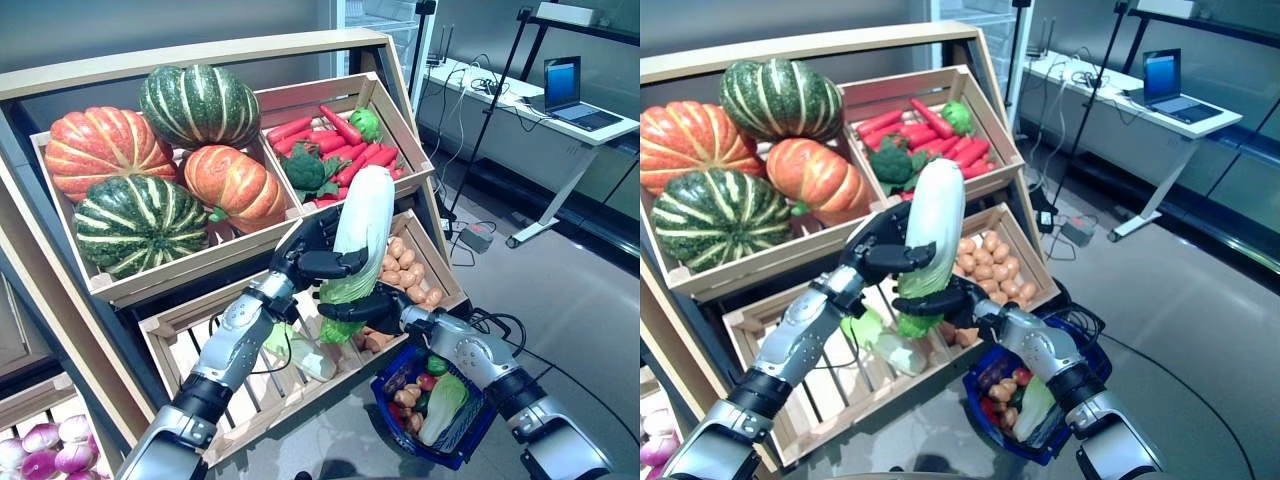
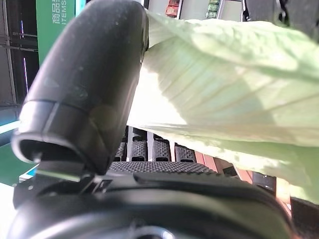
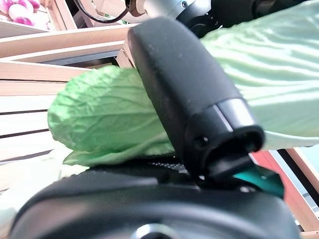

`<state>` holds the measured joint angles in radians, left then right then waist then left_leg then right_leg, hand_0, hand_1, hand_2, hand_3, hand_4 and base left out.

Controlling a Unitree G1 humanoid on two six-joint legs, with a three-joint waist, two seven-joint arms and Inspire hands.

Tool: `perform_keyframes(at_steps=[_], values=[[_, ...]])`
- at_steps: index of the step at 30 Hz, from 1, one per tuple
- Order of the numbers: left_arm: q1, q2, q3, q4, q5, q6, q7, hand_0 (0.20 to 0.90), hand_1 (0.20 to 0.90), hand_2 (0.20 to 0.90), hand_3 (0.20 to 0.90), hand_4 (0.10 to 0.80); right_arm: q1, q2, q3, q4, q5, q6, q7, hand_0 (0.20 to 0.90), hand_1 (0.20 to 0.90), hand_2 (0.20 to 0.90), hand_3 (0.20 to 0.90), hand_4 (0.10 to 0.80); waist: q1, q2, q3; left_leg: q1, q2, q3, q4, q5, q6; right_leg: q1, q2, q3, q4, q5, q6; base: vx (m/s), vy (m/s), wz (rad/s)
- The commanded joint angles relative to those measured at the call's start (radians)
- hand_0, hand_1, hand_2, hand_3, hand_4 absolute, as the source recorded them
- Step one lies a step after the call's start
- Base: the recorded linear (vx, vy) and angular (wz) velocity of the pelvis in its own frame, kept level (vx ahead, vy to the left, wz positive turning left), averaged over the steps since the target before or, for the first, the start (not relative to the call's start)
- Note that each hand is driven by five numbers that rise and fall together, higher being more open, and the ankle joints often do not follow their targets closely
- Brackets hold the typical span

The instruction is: Put vegetables into the basket

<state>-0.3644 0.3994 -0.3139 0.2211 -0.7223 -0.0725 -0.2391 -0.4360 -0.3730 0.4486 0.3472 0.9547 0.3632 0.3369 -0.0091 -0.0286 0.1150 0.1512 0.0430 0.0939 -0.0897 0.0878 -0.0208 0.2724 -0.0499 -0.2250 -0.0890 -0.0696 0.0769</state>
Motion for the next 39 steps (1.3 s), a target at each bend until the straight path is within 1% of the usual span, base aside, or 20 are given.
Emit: perform_keyframes(at_steps=[1,10,11,12,13,17,21,31,33,37,39], values=[[-0.142,-0.099,-0.104,0.042,-0.056,-0.043,-0.127,0.300,0.300,0.300,0.300,0.400,-0.279,0.085,-0.122,-0.005,0.181,-0.209,-0.041,0.300,0.300,0.300,0.300,0.400,0.020,-0.008,-0.071,0.084,-0.046,0.000,0.002,-0.191,0.033,-0.019,0.017,0.008,0.002,-0.009,-0.056,0.000,0.000,0.00],[-0.134,-0.089,-0.088,0.032,-0.054,-0.039,-0.109,0.300,0.300,0.300,0.300,0.400,-0.262,0.078,-0.133,0.001,0.185,-0.207,-0.049,0.300,0.300,0.300,0.300,0.400,0.018,-0.008,-0.069,0.084,-0.046,0.001,0.002,-0.190,0.033,-0.019,0.017,0.008,0.002,-0.008,-0.056,0.000,0.000,0.00],[-0.133,-0.088,-0.085,0.033,-0.055,-0.038,-0.103,0.366,0.366,0.366,0.366,0.444,-0.260,0.077,-0.135,0.001,0.181,-0.205,-0.052,0.300,0.300,0.300,0.300,0.400,0.018,-0.008,-0.069,0.084,-0.045,0.002,0.002,-0.190,0.033,-0.019,0.016,0.008,0.002,-0.008,-0.056,0.000,0.000,0.00],[-0.132,-0.088,-0.084,0.036,-0.056,-0.039,-0.102,0.519,0.519,0.519,0.519,0.546,-0.259,0.076,-0.136,0.003,0.180,-0.203,-0.055,0.300,0.300,0.300,0.300,0.400,0.018,-0.007,-0.069,0.085,-0.045,0.003,0.002,-0.190,0.033,-0.019,0.016,0.008,0.002,-0.008,-0.056,0.000,0.000,0.00],[-0.132,-0.086,-0.081,0.037,-0.055,-0.035,-0.103,0.900,0.900,0.900,0.900,0.800,-0.258,0.075,-0.138,0.004,0.180,-0.202,-0.055,0.300,0.300,0.300,0.300,0.400,0.017,-0.007,-0.069,0.085,-0.045,0.004,0.002,-0.190,0.033,-0.019,0.016,0.008,0.002,-0.007,-0.056,0.000,0.000,0.00],[-0.121,-0.081,-0.064,0.037,-0.046,-0.052,-0.087,0.900,0.900,0.900,0.900,0.800,-0.236,0.068,-0.148,0.017,0.167,-0.197,-0.046,0.300,0.300,0.300,0.300,0.400,0.017,-0.007,-0.069,0.083,-0.043,0.006,0.002,-0.190,0.033,-0.022,0.016,0.008,0.002,-0.006,-0.054,0.000,0.000,0.00],[-0.107,-0.064,-0.045,0.034,-0.045,-0.051,-0.074,0.900,0.900,0.900,0.900,0.800,-0.201,0.058,-0.156,0.021,0.158,-0.190,-0.038,0.300,0.300,0.300,0.300,0.400,0.015,-0.007,-0.069,0.083,-0.043,0.008,0.002,-0.190,0.033,-0.023,0.016,0.009,0.002,-0.006,-0.054,0.000,0.000,0.00],[-0.045,0.003,0.057,0.088,0.005,-0.065,-0.045,0.900,0.900,0.900,0.900,0.800,-0.049,0.025,-0.223,0.037,0.169,-0.197,-0.023,0.300,0.300,0.300,0.300,0.400,0.005,-0.006,-0.061,0.080,-0.038,0.022,0.002,-0.184,0.034,-0.030,0.018,0.017,0.002,-0.001,-0.051,-0.003,-0.005,-0.03],[-0.034,0.018,0.088,0.123,0.012,-0.074,-0.045,0.900,0.900,0.900,0.900,0.800,-0.006,0.013,-0.245,0.055,0.160,-0.213,-0.030,0.300,0.300,0.300,0.300,0.400,0.000,-0.004,-0.059,0.080,-0.037,0.025,0.002,-0.183,0.034,-0.032,0.017,0.018,0.002,0.000,-0.050,-0.005,-0.011,-0.07],[-0.007,0.034,0.132,0.144,0.033,-0.089,-0.028,0.900,0.900,0.900,0.900,0.800,0.064,0.000,-0.289,0.090,0.163,-0.227,-0.027,0.300,0.300,0.300,0.300,0.400,-0.005,-0.003,-0.059,0.080,-0.035,0.032,0.002,-0.183,0.034,-0.034,0.017,0.021,0.002,0.001,-0.049,0.001,-0.003,-0.01],[0.008,0.047,0.156,0.161,0.062,-0.107,-0.009,0.900,0.900,0.900,0.900,0.800,0.106,-0.004,-0.311,0.111,0.174,-0.242,-0.044,0.300,0.300,0.300,0.300,0.400,-0.010,-0.001,-0.054,0.078,-0.034,0.038,0.002,-0.180,0.033,-0.036,0.018,0.024,0.002,0.003,-0.048,-0.002,-0.017,-0.04]])
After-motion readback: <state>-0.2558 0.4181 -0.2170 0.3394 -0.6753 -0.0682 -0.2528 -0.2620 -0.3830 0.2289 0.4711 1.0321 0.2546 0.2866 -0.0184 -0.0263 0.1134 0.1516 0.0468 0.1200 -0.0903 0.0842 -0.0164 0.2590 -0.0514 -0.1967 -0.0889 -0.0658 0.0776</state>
